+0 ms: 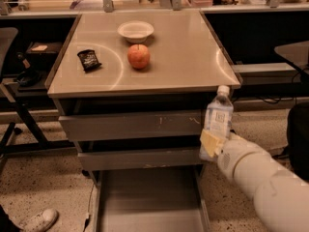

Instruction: Pick blue plastic bottle from bottom drawer and place on counter

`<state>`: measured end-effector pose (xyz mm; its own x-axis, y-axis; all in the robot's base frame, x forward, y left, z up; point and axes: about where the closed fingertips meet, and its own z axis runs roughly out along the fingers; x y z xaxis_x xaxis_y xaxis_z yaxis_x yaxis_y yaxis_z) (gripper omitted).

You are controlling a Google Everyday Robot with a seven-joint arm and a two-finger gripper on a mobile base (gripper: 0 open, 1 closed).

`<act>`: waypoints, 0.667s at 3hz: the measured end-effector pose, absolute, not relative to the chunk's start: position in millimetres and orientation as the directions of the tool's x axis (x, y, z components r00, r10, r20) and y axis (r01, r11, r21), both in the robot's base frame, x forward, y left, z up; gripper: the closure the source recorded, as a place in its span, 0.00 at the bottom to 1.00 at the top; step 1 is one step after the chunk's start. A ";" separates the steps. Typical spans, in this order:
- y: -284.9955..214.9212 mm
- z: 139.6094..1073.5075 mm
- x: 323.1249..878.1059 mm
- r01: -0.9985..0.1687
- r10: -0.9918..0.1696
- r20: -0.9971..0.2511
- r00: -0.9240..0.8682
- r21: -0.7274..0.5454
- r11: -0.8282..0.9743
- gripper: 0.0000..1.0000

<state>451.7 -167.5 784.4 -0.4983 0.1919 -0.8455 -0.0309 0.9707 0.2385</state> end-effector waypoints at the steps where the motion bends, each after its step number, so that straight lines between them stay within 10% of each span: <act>1: -173.7 818.7 487.3 -0.041 0.199 -0.870 -0.451 0.243 0.969 1.00; 2: -183.4 841.7 514.0 -0.056 0.166 -0.895 -0.415 0.208 0.977 1.00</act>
Offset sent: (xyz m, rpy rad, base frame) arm 0.1205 0.0004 0.1442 -0.0965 -0.1308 -0.0047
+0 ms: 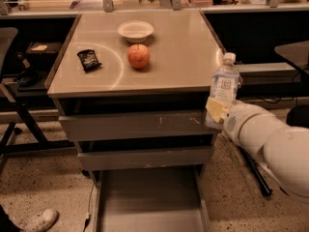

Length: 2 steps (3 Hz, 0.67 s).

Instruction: Pick blue plastic bottle from bottom drawer and place on counter

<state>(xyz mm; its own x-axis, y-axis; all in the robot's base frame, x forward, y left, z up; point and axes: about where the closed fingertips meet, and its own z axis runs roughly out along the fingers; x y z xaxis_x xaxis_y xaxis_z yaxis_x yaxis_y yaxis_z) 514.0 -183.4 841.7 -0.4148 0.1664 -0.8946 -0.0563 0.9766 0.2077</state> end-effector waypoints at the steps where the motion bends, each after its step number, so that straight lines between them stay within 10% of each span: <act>1: -177.8 849.3 544.7 -0.084 0.142 -0.902 -0.407 0.191 0.978 1.00; 2: -162.2 844.4 578.7 -0.102 0.125 -0.899 -0.420 0.184 0.978 1.00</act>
Offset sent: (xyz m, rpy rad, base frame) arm 0.1343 0.0690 0.0899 -0.1056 0.0531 0.0827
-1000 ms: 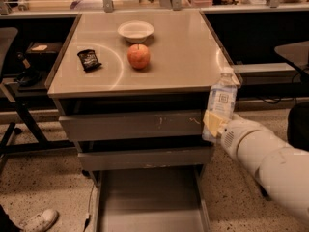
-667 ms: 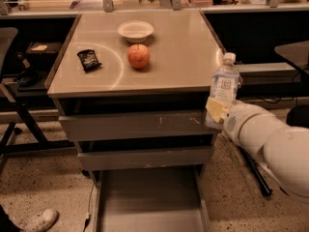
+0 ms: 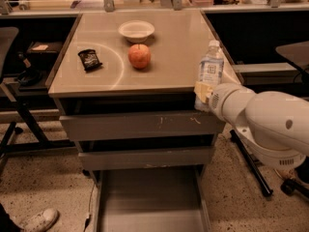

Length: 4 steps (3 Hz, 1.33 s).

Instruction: Pick blue plastic bottle from bottom drawer and place on counter

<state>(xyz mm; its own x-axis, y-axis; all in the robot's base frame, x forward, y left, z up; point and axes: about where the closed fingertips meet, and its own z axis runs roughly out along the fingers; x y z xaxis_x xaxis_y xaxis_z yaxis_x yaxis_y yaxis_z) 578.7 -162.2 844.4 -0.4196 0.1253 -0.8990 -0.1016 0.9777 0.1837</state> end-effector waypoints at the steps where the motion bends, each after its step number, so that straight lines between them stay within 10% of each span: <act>1: -120.4 857.9 633.3 -0.122 0.087 -0.896 -0.436 0.154 0.980 1.00; 4: -153.5 904.6 654.3 -0.078 0.128 -0.914 -0.385 0.170 0.982 1.00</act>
Offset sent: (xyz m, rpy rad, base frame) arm 0.0932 0.0478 0.1409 -0.2045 0.0459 0.0667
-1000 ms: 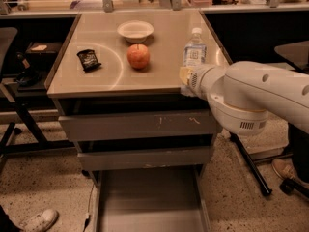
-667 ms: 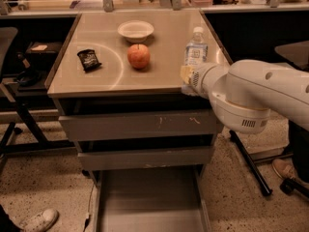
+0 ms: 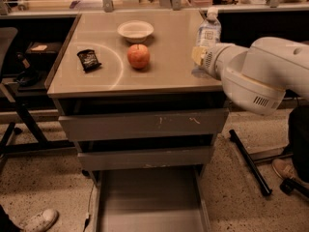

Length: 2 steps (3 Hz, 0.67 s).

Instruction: Pick blue plastic bottle from bottom drawer and place on counter

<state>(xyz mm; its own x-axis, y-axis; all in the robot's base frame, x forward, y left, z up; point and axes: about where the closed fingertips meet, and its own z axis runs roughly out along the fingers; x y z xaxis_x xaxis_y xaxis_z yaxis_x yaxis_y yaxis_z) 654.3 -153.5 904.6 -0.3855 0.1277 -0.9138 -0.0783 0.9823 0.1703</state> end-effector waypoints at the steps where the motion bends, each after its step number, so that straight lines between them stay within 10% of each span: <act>1: -150.6 895.4 676.3 -0.066 0.123 -0.899 -0.421 0.165 0.984 1.00; 2: -133.3 874.4 704.4 -0.053 0.103 -0.867 -0.487 0.147 0.988 1.00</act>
Offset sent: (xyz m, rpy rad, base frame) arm 0.1018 0.0074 -0.0066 -0.1508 0.2950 0.0835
